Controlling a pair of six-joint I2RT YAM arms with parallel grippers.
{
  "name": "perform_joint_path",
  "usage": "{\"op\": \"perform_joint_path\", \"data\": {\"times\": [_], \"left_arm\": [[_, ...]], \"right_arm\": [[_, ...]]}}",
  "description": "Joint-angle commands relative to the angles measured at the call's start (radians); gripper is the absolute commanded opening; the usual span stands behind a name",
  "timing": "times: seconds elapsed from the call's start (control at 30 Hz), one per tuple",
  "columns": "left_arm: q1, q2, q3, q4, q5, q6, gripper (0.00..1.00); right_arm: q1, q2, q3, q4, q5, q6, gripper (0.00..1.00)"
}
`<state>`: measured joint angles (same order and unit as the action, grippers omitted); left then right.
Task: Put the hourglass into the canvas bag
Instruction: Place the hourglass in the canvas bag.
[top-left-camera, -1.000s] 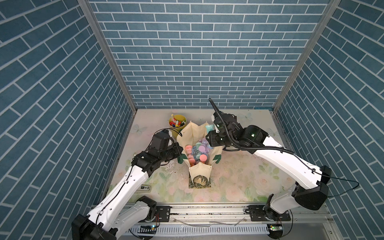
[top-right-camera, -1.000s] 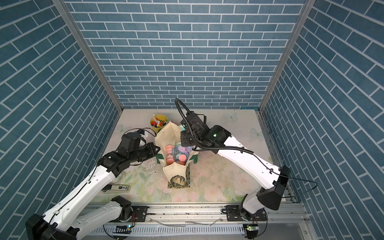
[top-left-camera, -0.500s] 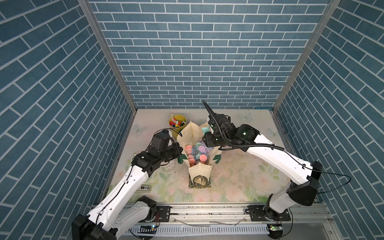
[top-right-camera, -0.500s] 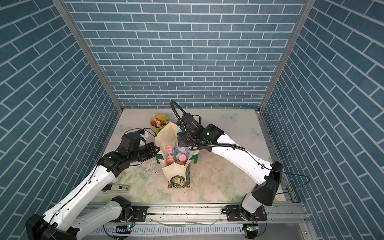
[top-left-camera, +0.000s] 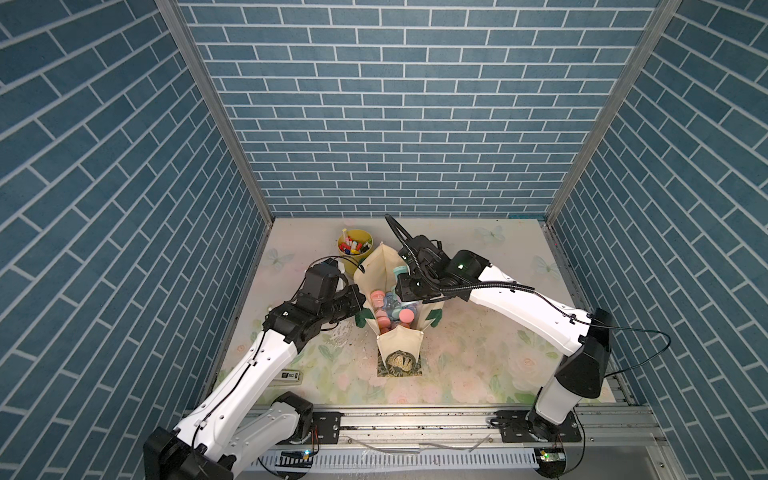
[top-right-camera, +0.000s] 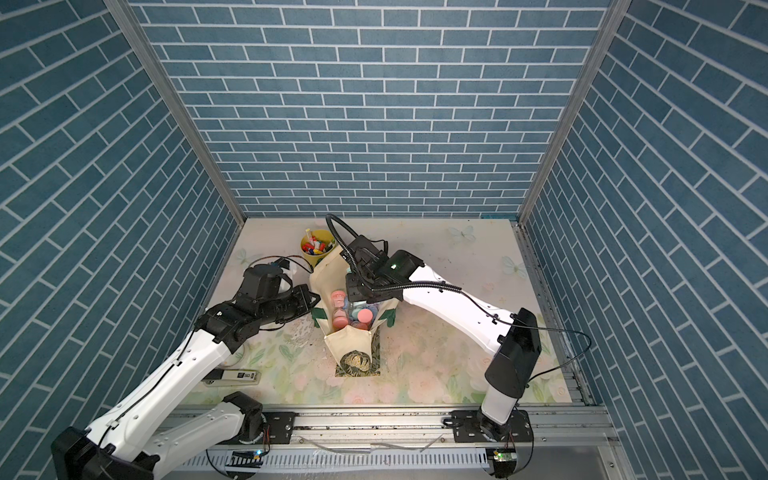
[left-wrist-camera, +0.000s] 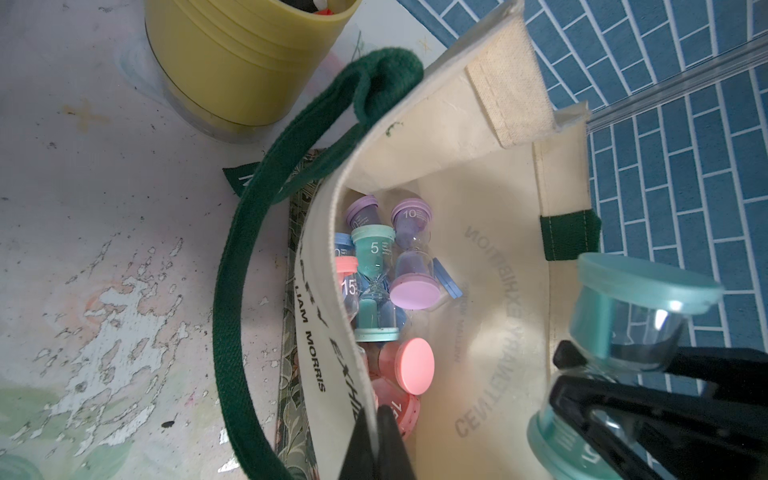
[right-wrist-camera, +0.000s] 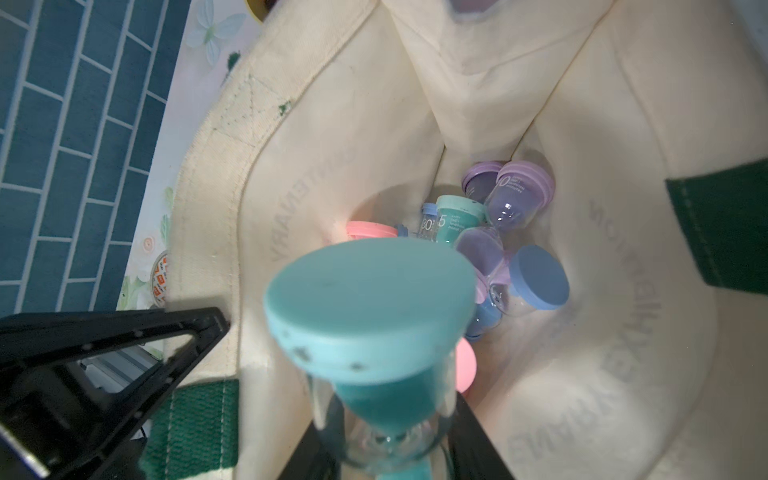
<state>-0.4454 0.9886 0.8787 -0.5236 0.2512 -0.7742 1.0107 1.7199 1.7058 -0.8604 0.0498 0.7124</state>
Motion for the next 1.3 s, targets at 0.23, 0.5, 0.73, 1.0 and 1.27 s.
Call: {"op": "perform_joint_path", "data": {"times": [0.23, 0.5, 0.73, 1.0, 1.27], "left_arm": [[-0.003, 0.004, 0.049, -0.015, -0.005, 0.018, 0.00], [-0.003, 0.011, 0.059, -0.016, -0.004, 0.020, 0.00], [-0.003, 0.010, 0.062, -0.017, -0.002, 0.021, 0.00], [-0.003, 0.010, 0.059, -0.013, 0.002, 0.021, 0.00], [-0.003, 0.007, 0.054, -0.010, 0.002, 0.023, 0.00]], "right_arm": [[0.012, 0.014, 0.020, 0.015, -0.016, 0.047, 0.00], [0.011, 0.015, 0.024, -0.004, 0.006, 0.045, 0.00], [0.011, 0.024, -0.003, 0.040, -0.032, 0.045, 0.00], [0.011, 0.076, 0.001, 0.043, -0.058, 0.075, 0.00], [0.014, 0.104, -0.038, 0.080, -0.089, 0.104, 0.00]]}}
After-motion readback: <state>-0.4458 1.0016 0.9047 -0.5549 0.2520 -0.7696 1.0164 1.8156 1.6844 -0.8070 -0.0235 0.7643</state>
